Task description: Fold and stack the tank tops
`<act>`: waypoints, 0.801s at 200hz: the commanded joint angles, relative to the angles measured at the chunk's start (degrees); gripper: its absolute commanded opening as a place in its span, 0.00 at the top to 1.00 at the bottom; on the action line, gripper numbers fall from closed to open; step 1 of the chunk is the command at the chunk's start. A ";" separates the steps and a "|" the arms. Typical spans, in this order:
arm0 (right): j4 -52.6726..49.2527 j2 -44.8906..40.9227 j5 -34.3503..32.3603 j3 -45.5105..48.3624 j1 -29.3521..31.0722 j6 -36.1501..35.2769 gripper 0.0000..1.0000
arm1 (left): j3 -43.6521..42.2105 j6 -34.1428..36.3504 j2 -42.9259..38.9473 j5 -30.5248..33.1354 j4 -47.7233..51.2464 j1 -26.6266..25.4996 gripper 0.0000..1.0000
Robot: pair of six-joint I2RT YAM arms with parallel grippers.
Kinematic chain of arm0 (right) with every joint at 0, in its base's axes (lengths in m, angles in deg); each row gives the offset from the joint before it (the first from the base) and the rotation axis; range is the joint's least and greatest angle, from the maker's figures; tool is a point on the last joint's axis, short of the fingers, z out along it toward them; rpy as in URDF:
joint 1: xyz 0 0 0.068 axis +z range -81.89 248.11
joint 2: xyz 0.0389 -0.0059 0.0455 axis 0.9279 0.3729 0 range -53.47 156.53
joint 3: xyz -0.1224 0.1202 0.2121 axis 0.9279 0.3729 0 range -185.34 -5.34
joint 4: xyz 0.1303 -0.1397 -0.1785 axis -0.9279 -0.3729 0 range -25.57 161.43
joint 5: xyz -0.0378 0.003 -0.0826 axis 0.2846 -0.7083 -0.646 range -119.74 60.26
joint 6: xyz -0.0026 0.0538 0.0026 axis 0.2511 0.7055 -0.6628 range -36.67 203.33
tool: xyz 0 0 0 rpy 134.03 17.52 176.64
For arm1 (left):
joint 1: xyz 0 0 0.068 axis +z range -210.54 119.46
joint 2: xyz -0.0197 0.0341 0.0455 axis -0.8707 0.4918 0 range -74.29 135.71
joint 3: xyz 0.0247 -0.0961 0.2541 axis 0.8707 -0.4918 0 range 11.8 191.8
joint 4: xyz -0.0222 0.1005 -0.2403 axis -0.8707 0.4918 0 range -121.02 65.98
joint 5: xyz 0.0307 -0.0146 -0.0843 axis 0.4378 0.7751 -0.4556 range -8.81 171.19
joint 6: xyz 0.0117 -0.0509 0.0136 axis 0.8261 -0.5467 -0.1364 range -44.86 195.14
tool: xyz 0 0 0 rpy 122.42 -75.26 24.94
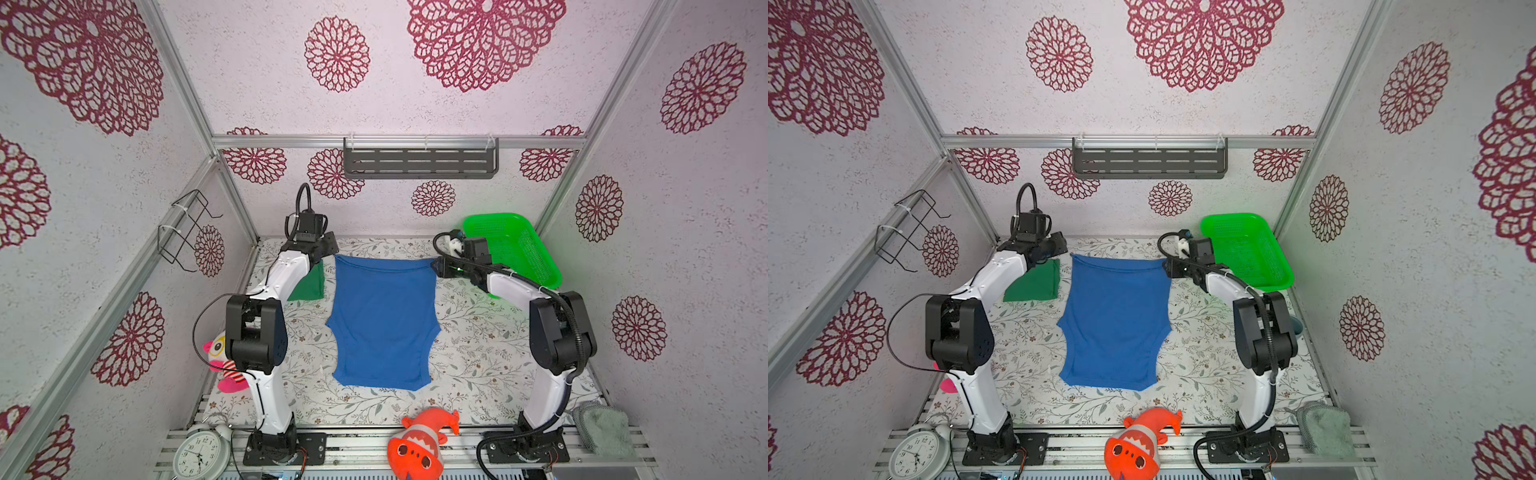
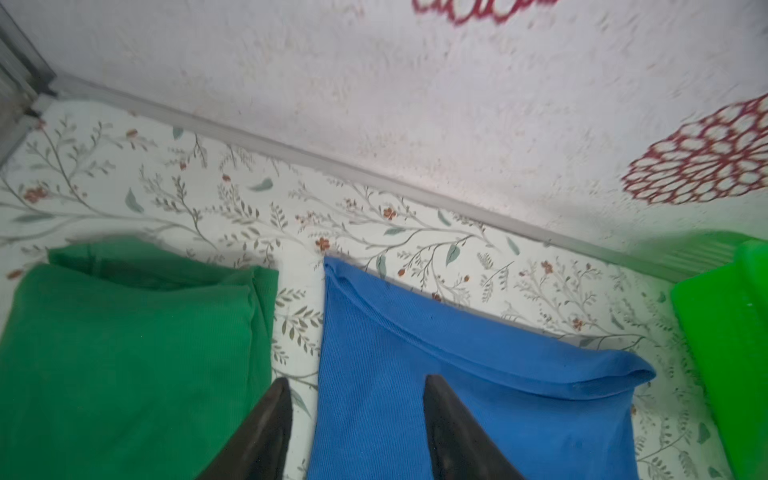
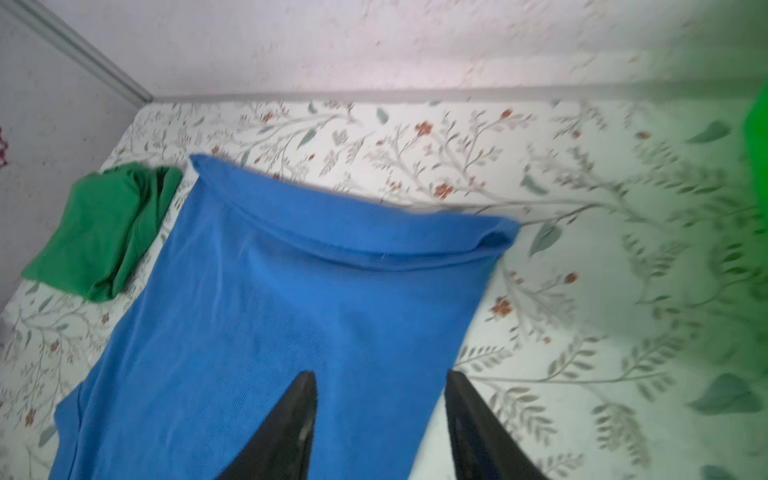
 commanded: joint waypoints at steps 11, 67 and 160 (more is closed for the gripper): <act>-0.71 -3.16 -3.20 6.18 4.13 0.33 0.59 | 0.42 -3.39 5.55 -1.20 0.15 -1.64 0.50; 1.41 -1.74 -5.78 13.17 5.62 1.79 0.64 | 12.07 -3.56 18.88 -2.74 5.59 -3.30 0.49; -3.20 -7.47 -11.71 24.51 12.08 11.56 0.64 | 52.57 -1.77 48.23 -11.10 27.90 -6.30 0.48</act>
